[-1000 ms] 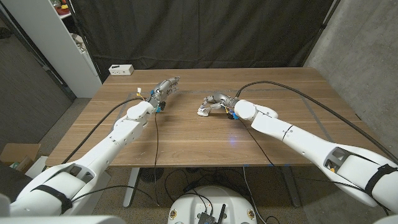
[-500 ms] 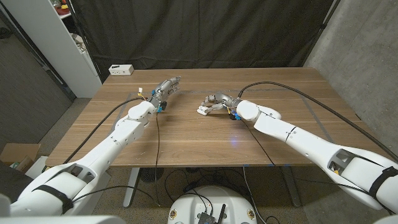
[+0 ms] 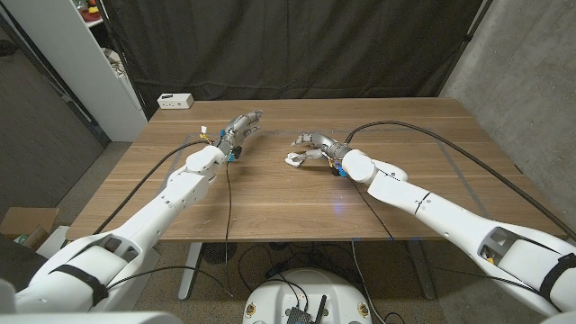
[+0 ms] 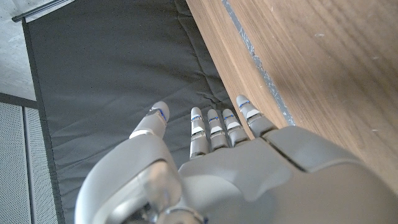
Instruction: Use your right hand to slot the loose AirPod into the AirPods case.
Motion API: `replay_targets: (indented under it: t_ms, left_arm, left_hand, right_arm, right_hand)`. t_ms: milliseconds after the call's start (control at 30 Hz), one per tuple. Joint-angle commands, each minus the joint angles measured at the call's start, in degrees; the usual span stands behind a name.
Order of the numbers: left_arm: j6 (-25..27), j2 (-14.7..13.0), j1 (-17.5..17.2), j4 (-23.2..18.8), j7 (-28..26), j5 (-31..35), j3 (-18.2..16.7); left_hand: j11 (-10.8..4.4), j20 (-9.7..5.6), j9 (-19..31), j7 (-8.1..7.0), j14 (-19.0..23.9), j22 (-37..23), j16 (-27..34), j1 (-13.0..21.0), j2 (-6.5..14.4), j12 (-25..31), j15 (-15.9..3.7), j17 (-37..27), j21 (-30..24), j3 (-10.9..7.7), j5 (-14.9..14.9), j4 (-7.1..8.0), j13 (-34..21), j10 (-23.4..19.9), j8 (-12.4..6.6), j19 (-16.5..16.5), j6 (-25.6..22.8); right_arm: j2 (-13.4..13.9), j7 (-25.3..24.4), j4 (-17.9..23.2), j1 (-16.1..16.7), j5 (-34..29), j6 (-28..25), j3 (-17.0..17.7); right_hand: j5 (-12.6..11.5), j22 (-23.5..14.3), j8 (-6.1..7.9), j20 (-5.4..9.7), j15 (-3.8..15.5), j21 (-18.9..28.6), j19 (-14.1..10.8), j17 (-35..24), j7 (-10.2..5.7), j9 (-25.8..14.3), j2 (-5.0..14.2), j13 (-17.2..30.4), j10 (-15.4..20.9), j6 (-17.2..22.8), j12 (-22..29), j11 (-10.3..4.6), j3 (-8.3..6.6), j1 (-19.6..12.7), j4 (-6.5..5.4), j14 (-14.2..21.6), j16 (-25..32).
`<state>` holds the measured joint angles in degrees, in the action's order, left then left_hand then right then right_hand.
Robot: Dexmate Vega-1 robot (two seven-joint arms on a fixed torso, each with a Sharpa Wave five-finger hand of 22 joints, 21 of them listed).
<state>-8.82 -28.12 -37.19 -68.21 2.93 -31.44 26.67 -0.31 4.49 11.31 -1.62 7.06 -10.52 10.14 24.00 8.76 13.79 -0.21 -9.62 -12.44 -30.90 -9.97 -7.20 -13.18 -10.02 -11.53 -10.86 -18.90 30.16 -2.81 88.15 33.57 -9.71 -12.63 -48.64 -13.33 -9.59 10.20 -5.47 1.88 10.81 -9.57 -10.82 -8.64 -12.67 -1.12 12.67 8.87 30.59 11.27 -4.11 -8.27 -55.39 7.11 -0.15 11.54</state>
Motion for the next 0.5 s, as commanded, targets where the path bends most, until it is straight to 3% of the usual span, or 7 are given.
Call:
replay_targets:
  t_ms: [33, 500]
  left_arm:
    - [-0.17, -0.42, 1.08, 1.59, 2.33, -0.19, 0.08]
    - [1.56, -1.80, 1.41, -0.06, 2.92, 0.10, 0.24]
  left_hand:
    - [-0.17, -0.02, 0.27, -0.39, -0.10, -0.20, 0.13, 0.23, 0.06, 0.06, 0.09, -0.07, 0.14, -0.10, -0.20, -0.35, -0.13, -0.76, 0.27, -0.08, -0.24]
    - [-0.26, 0.02, 0.28, -0.53, -0.10, -0.20, 0.13, 0.29, 0.06, 0.07, -0.05, -0.07, 0.15, -0.13, -0.21, -0.40, -0.14, -0.82, 0.21, -0.10, -0.34]
  right_arm:
    - [-2.71, -6.80, 0.48, 3.24, -2.13, -2.38, 0.53]
    - [-3.53, -9.45, 3.25, 5.53, -2.07, -7.60, 0.43]
  right_hand:
    - [-0.44, -0.06, 0.20, -0.11, 3.19, 0.04, -0.38, -0.08, 0.59, -0.18, -0.35, 0.28, -0.33, -0.73, 0.29, 0.58, 0.30, 0.69, -0.06, 0.03, -0.05]
    - [-1.07, -0.06, 0.41, -0.29, 3.18, -0.31, 0.46, -0.04, 0.70, -0.28, -0.94, 0.35, -1.04, -2.23, 0.28, 1.09, 0.28, 0.41, 0.43, -0.50, -0.28]
